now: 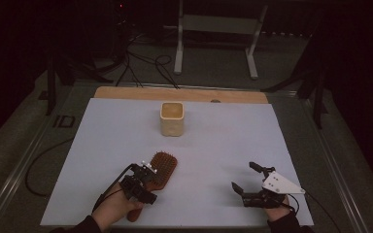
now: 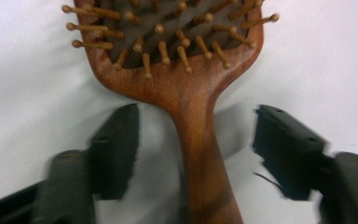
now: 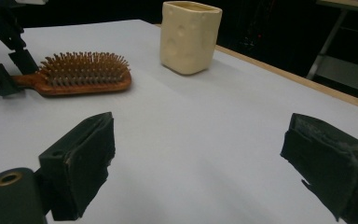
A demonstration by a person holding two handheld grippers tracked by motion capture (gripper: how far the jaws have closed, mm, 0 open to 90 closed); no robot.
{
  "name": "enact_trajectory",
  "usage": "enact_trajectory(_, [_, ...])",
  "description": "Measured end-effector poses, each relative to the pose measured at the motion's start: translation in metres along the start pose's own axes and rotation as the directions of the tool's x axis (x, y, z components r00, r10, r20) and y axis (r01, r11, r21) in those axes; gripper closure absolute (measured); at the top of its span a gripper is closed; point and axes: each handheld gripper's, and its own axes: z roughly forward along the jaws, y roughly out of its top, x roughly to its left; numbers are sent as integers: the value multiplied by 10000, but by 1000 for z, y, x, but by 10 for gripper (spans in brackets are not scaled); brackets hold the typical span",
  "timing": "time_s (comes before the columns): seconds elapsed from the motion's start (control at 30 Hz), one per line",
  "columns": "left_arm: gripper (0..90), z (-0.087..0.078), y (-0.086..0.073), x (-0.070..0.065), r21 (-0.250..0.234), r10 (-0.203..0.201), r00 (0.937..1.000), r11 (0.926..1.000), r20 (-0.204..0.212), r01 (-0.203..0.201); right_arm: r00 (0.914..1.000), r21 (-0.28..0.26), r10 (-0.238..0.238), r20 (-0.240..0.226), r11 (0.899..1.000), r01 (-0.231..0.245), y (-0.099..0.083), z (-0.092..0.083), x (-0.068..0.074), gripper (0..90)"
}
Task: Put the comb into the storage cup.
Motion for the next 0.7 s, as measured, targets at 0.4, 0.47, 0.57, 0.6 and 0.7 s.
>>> enact_trajectory(0.4, [575,-1,4,-3,315,517,9958,9983,-761,-495,10000,-2,-18,35,10000,18,0,0,0,86])
enact_trajectory(0.47, [633,-1,4,-1,366,645,9950,9974,-766,-618,10000,3,-13,42,10000,13,0,0,0,86])
enact_trajectory(0.57, [674,-1,9,3,682,664,9957,9957,-650,-620,10000,35,-4,64,10000,4,0,1,0,86])
enact_trajectory(0.6, [688,-1,10,4,792,623,9960,9952,-638,-572,10000,34,5,58,10000,-5,0,1,0,86])
enact_trajectory(0.7, [719,-1,14,6,1047,399,9978,9939,-528,-342,10000,36,-35,66,10000,35,0,1,0,86])
